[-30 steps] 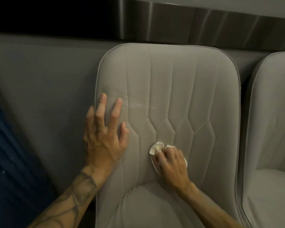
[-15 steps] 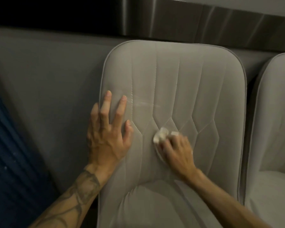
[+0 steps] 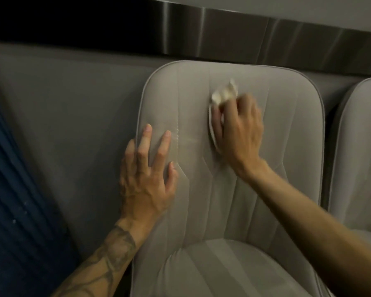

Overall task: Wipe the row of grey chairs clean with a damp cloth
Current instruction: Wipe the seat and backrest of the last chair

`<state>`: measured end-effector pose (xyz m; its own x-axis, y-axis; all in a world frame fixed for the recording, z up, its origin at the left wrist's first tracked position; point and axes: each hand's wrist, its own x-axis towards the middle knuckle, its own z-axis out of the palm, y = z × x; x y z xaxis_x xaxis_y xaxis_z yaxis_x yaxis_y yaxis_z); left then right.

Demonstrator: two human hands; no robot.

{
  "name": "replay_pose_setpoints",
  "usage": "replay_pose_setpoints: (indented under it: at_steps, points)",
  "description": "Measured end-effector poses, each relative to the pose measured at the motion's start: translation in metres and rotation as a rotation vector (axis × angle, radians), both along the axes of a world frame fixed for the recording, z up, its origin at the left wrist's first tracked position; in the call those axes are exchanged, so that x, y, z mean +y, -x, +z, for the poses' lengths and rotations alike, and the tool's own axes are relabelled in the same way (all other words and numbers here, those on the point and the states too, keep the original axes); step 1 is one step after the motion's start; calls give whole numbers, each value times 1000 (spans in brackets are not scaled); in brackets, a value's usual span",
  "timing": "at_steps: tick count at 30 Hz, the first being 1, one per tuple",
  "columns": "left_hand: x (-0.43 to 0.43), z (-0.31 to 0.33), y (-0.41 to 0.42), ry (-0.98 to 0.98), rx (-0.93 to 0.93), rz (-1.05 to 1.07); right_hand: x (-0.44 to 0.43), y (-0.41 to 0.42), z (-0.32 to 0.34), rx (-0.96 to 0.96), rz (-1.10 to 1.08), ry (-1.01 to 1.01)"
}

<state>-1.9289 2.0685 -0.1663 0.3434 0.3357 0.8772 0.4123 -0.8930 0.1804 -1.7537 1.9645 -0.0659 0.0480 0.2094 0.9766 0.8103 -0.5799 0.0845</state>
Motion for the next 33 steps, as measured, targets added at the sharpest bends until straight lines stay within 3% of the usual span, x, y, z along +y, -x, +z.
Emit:
replay_pose_setpoints:
  at_steps: [2, 5, 8, 10, 15, 17, 20, 23, 25, 27, 31, 33]
  points:
    - [1, 1, 0, -3, 2, -5, 19, 0, 35, 3, -39, -55]
    - [1, -1, 0, -6, -1, -7, 21, 11, 9, 29, 29, -70]
    - [1, -1, -1, -16, -7, -10, -7, 35, -71, 22, 153, 176]
    - [1, -1, 0, -5, -3, -6, -21, 37, -82, -10, 180, 300]
    - [2, -1, -1, -3, -1, 1, 21, 3, 43, -2, -38, -72]
    - [2, -2, -2, -8, 1, -4, 31, 2, 53, 33, -51, -106]
    - [4, -3, -2, -16, -8, -7, 17, 23, -30, 57, 70, -27]
    - [4, -2, -3, -23, -11, -4, -17, 47, -150, 76, 163, 235]
    - [4, -3, -2, -26, -10, -9, -33, 55, -190, 88, 208, 356]
    - [3, -3, -2, -35, -10, -10, -26, 46, -176, 81, 215, 307]
    - [6, -3, -3, -23, -16, 3, 7, 22, -102, 147, 123, -73]
    - [5, -3, -3, -29, -13, -11, 9, 26, -120, 170, 106, -118]
